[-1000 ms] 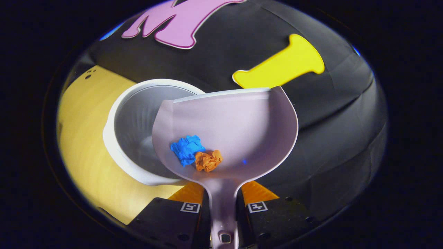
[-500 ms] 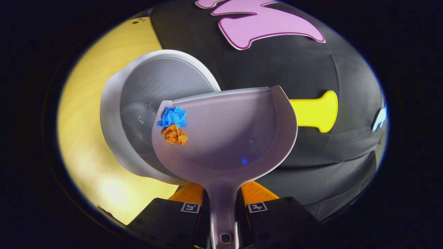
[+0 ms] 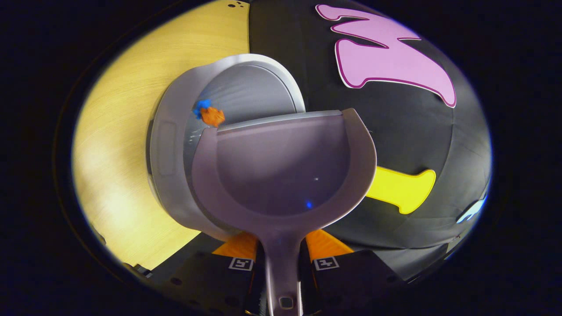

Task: Pick up the small broom and dustpan from the desktop, sweep the trash into the dustpan with the broom, and then empty the trash into the garbage bin.

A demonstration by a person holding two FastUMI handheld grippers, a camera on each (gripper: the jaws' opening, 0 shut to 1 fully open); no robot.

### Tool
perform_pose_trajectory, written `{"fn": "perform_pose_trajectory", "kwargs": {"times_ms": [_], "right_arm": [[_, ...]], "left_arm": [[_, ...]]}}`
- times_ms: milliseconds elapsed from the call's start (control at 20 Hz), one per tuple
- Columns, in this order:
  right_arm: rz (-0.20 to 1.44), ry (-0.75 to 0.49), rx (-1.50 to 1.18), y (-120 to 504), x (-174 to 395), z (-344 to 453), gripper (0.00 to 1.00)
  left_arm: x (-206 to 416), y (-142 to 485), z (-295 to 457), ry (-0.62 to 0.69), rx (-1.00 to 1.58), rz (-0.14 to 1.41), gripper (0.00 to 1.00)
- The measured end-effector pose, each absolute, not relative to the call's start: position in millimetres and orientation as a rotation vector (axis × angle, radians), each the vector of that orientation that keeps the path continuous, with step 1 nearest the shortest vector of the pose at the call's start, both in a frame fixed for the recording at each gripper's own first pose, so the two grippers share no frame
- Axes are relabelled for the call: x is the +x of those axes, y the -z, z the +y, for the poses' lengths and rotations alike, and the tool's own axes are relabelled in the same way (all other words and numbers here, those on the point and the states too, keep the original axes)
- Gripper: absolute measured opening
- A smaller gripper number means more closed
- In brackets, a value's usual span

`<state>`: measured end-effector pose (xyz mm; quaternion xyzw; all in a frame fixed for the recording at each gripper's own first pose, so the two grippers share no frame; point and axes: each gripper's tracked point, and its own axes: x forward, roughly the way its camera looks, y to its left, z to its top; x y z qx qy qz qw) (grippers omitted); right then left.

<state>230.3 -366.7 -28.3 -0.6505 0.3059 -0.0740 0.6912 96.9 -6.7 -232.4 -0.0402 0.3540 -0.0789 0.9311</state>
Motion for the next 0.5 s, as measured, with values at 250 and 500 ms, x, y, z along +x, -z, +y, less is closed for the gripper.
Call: {"fn": "perform_pose_trajectory", "kwargs": {"times_ms": [250, 500], "right_arm": [[0.701, 0.225, -1.324, 14.1, 227.7, -374.5, 0.31], [0.648, 0.298, -1.087, -19.2, 211.7, -377.3, 0.35]], "left_arm": [[93.2, 226.3, -7.1, 0.157, -0.123, 0.702, 0.26], [90.5, 221.7, 8.9, 0.117, -0.150, 0.675, 0.26]]}}
